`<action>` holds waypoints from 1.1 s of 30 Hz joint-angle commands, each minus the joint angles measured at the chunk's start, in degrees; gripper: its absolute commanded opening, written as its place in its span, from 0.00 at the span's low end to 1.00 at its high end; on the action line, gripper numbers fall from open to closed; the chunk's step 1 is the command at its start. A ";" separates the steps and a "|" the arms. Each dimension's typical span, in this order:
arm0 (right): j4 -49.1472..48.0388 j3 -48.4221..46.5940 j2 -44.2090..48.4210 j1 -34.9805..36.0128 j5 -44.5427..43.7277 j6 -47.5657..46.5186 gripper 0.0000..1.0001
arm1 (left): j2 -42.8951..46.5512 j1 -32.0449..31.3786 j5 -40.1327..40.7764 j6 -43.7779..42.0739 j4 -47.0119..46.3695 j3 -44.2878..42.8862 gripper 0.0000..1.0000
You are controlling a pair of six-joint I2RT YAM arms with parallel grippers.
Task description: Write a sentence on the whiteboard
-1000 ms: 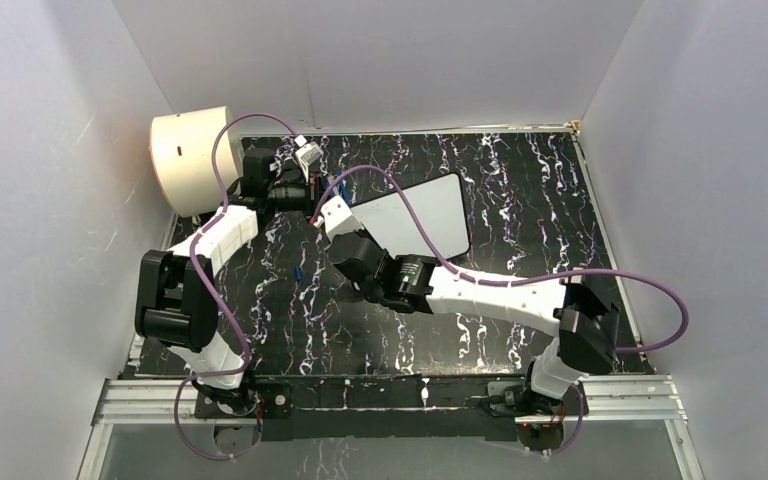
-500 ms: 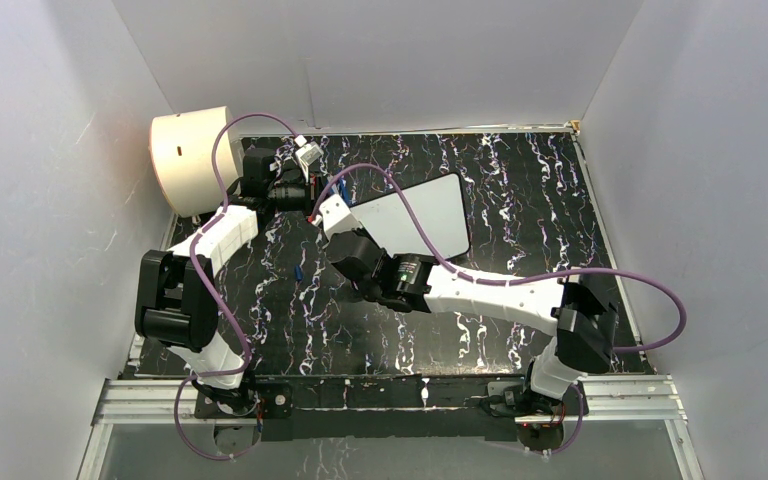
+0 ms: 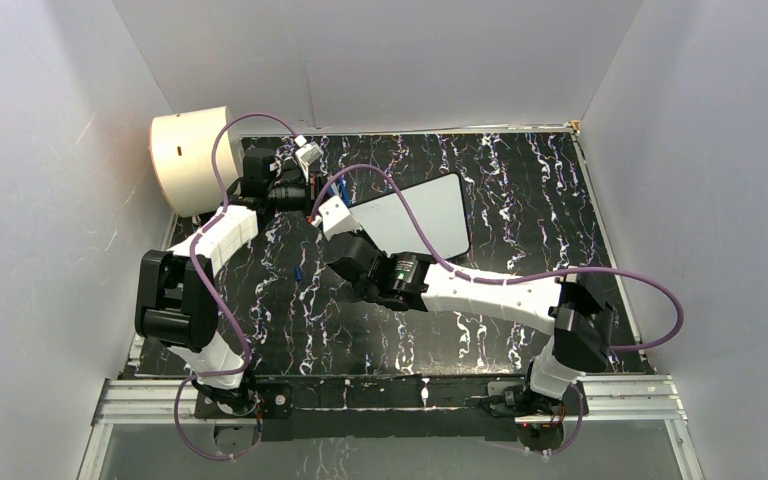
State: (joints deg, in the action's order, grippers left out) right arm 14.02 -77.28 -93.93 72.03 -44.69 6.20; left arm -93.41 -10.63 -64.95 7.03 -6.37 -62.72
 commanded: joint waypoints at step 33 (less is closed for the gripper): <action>5.57 -1.48 0.71 0.00 2.22 6.59 0.00 | 3.14 -0.22 -0.52 -0.61 0.48 -0.30 0.00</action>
State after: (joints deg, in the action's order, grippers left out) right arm 20.05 -77.47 -94.13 72.03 -41.80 11.92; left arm -93.41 -10.63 -64.95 7.05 -6.37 -62.72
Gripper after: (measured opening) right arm 0.212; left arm 0.043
